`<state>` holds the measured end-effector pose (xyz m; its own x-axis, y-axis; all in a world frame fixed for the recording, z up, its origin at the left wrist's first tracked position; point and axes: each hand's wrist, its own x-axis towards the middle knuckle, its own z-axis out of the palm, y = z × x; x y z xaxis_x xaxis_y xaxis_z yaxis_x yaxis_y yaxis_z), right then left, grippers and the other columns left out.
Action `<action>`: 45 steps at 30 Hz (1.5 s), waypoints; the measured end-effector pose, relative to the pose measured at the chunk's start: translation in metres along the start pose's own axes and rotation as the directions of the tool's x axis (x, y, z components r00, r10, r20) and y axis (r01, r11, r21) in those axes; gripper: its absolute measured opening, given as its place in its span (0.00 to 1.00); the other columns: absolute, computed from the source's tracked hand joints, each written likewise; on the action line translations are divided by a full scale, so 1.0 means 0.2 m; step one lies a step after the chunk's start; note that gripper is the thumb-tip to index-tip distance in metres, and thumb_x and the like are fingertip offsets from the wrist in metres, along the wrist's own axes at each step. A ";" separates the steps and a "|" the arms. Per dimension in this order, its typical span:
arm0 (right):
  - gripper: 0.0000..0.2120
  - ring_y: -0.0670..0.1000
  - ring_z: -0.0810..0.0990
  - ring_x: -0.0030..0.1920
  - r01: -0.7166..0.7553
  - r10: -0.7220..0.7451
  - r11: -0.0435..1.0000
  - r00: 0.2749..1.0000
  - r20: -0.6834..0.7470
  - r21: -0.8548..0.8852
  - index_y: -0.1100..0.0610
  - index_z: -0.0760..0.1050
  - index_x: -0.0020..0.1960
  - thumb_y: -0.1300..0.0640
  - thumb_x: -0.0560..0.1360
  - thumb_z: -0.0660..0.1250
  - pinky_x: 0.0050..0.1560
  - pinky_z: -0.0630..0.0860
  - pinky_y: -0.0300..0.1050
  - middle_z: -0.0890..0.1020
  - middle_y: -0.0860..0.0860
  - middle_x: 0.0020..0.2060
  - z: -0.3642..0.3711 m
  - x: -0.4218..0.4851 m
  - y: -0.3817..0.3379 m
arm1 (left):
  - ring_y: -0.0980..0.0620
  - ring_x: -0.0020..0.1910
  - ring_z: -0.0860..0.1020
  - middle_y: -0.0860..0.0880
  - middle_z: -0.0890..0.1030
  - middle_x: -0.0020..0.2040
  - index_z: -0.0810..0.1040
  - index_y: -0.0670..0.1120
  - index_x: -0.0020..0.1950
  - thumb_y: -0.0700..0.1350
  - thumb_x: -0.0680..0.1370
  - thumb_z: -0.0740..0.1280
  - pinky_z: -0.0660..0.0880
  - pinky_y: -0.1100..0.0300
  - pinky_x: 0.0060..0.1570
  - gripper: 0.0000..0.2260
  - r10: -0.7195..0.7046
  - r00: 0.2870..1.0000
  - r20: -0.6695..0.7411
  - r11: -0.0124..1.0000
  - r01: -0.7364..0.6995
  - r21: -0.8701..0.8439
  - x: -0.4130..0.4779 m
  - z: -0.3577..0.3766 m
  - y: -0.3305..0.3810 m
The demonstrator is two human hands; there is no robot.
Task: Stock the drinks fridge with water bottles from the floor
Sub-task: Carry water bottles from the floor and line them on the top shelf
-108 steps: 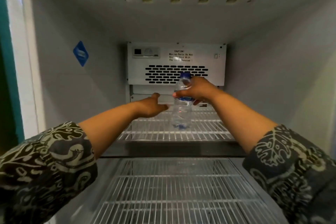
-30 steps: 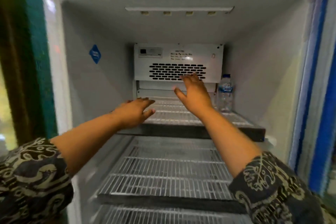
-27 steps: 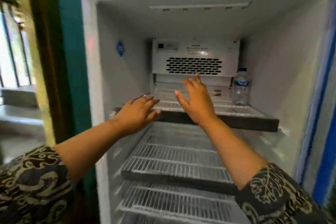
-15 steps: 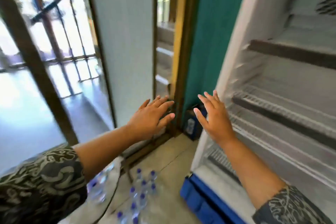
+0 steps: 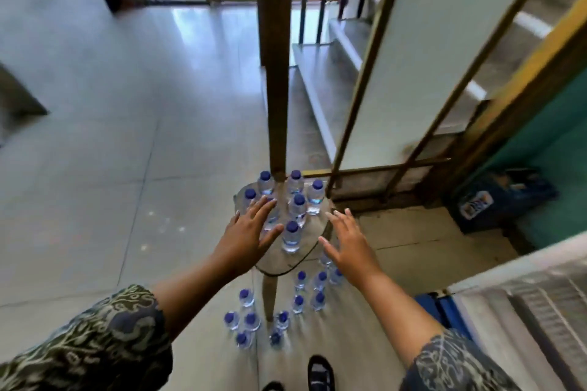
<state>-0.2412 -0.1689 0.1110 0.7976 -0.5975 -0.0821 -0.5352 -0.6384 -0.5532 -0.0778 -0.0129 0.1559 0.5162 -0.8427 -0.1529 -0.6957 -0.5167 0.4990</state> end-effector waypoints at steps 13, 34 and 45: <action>0.36 0.52 0.68 0.68 -0.269 0.182 0.932 0.927 0.329 0.244 0.52 0.62 0.71 0.54 0.68 0.76 0.65 0.67 0.45 0.67 0.51 0.69 0.77 0.62 0.22 | 0.49 0.72 0.64 0.46 0.64 0.74 0.58 0.48 0.76 0.50 0.77 0.66 0.63 0.58 0.67 0.29 -0.371 0.928 -0.016 0.846 0.331 -0.418 0.48 0.49 -0.43; 0.26 0.45 0.75 0.52 -0.229 0.143 0.816 0.970 0.199 0.530 0.49 0.66 0.61 0.60 0.69 0.74 0.55 0.74 0.38 0.75 0.48 0.53 0.78 0.47 0.40 | 0.50 0.52 0.75 0.50 0.76 0.51 0.70 0.49 0.56 0.41 0.72 0.73 0.72 0.58 0.52 0.17 -0.430 0.898 -0.096 0.668 0.245 -0.702 0.66 0.77 -0.50; 0.27 0.47 0.82 0.46 -0.033 0.204 0.740 0.963 -0.178 0.672 0.49 0.69 0.57 0.66 0.66 0.76 0.47 0.79 0.38 0.79 0.49 0.48 -0.31 -0.11 0.12 | 0.53 0.55 0.79 0.50 0.80 0.56 0.73 0.45 0.64 0.43 0.72 0.72 0.76 0.57 0.58 0.21 0.088 0.992 0.086 0.710 -0.002 -0.704 0.31 -0.13 0.17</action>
<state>-0.2897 -0.2012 0.1507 0.6093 -0.7917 -0.0447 -0.2349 -0.1263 -0.9638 -0.0562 -0.0789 0.1850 0.4076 -0.8950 -0.1811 -0.1433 -0.2586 0.9553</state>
